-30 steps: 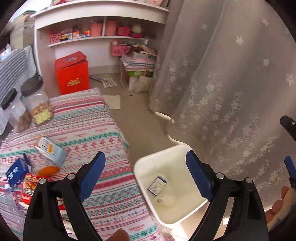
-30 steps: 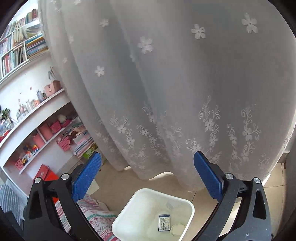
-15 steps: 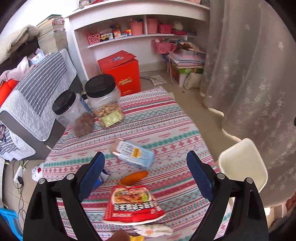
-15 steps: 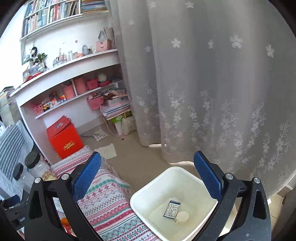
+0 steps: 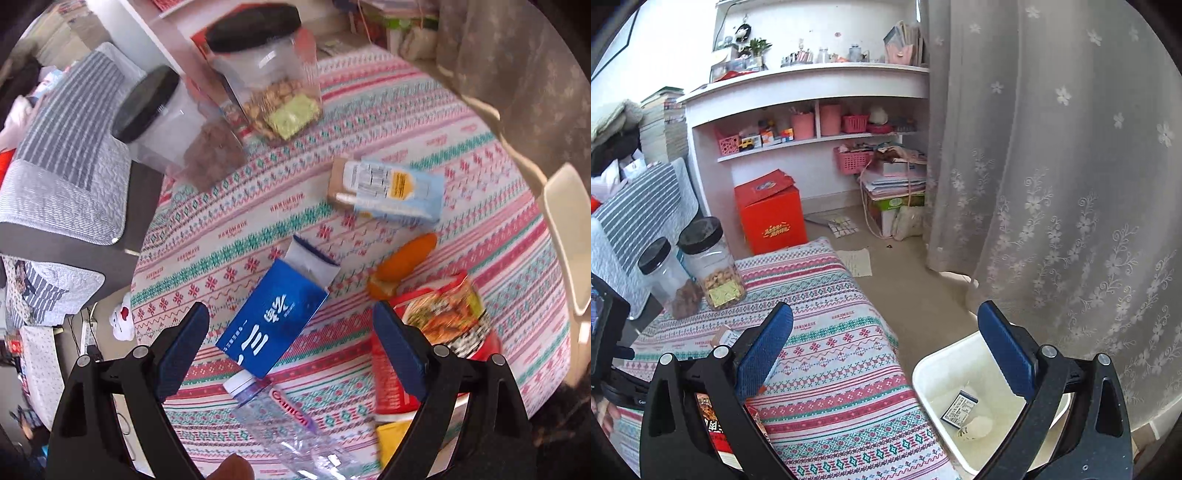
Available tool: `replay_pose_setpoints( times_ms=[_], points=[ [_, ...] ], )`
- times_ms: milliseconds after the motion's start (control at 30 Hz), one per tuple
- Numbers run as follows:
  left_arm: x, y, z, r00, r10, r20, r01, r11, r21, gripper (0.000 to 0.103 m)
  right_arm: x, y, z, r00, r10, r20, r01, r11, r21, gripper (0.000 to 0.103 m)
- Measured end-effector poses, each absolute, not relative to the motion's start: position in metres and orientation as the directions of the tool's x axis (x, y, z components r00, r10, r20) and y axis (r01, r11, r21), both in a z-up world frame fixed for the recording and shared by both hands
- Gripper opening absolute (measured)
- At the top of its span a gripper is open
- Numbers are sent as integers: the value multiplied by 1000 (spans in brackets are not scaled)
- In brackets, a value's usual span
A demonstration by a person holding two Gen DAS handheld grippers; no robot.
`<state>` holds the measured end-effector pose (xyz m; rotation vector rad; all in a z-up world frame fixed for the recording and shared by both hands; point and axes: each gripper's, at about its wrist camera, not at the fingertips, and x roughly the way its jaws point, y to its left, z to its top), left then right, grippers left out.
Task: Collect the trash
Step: 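Grasp the blue carton on the table with the left gripper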
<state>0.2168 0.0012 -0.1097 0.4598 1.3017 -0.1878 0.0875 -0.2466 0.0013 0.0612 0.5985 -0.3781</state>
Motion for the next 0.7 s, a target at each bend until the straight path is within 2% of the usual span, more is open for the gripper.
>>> replay_pose_setpoints(
  times_ms=[133,300,433,500,533,567,700],
  points=[
    [226,18,-141,193,213,-958,435,856,278,87,98,-239,-8,744,-318,-588,342,937,-74,96],
    [235,20,-161,138,183,-973,481,847,227,87,106,-231,-18,729,-307,-611,314,944,-100,96],
    [240,10,-180,128,202,-971,513,824,239,87,111,-222,-23,727,-300,-618,280,951,-133,96],
    [244,13,-190,121,210,-970,498,833,242,79,113,-220,-25,721,-304,-623,274,950,-147,96],
    [246,16,-194,108,212,-971,485,842,237,67,114,-219,-26,718,-306,-625,274,950,-151,96],
    [246,19,-196,117,222,-968,464,850,251,63,115,-220,-27,715,-307,-628,273,950,-154,96],
    [245,41,-169,225,152,-963,350,909,225,59,118,-218,-30,708,-296,-641,256,954,-158,96]
  ],
)
